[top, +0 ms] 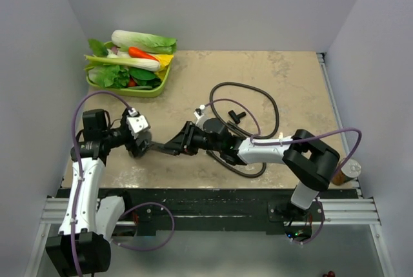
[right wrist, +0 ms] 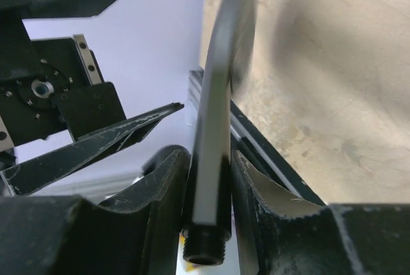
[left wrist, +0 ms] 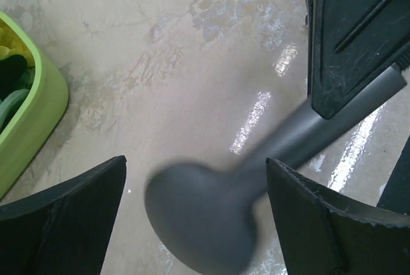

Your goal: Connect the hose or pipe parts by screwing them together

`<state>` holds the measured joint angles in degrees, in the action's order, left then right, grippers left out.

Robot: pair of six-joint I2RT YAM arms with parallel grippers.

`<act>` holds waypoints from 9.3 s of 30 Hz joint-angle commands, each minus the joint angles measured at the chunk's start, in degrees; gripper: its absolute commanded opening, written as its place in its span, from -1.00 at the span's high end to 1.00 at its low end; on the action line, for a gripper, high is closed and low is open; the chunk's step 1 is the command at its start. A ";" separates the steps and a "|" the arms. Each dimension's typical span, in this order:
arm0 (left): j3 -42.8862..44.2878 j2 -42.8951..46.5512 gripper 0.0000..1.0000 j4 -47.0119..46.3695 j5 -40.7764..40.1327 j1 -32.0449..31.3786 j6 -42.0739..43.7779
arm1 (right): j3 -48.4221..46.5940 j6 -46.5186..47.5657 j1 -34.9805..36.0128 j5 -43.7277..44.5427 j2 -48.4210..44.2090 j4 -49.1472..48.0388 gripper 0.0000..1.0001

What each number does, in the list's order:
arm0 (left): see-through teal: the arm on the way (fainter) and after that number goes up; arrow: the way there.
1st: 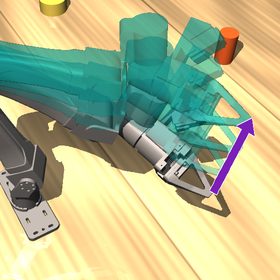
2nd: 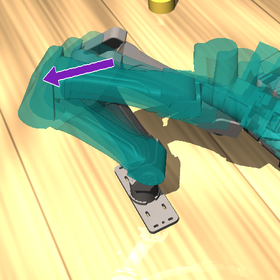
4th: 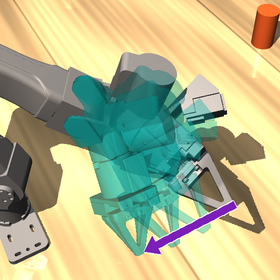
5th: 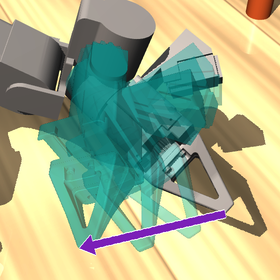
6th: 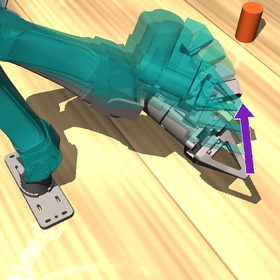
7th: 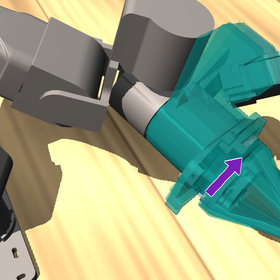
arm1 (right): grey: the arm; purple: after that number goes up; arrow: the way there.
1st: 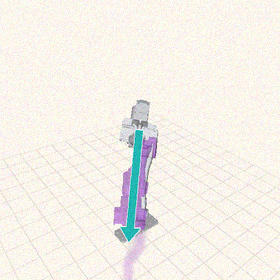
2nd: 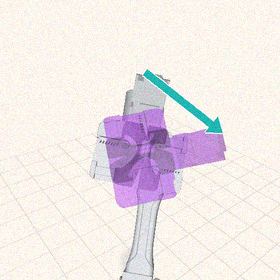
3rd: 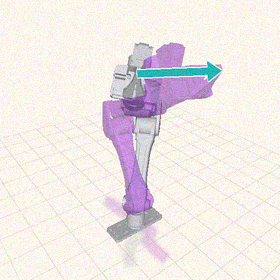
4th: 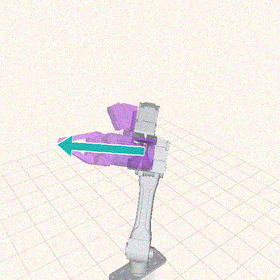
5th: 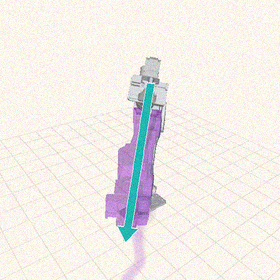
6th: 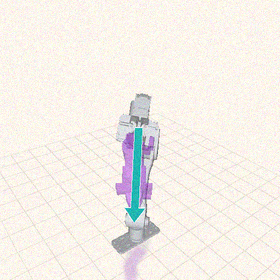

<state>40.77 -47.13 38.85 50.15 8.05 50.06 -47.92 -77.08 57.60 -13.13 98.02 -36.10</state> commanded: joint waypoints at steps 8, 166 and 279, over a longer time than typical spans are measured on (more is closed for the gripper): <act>-6.76 10.22 -0.99 0.43 1.62 -0.32 14.54 | -12.36 19.24 -1.00 2.75 -11.71 34.59 1.00; -31.01 25.86 1.00 -27.60 -13.85 -26.25 26.22 | -3.94 15.13 -7.95 -2.68 -26.83 36.38 -0.60; -37.61 29.82 1.00 -54.14 -27.03 -26.07 21.31 | 0.22 17.27 -8.90 3.01 -38.67 47.76 -0.34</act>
<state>4.84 -18.85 -7.79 24.99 -17.93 69.82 -40.64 -76.58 53.60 -15.03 66.32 -9.45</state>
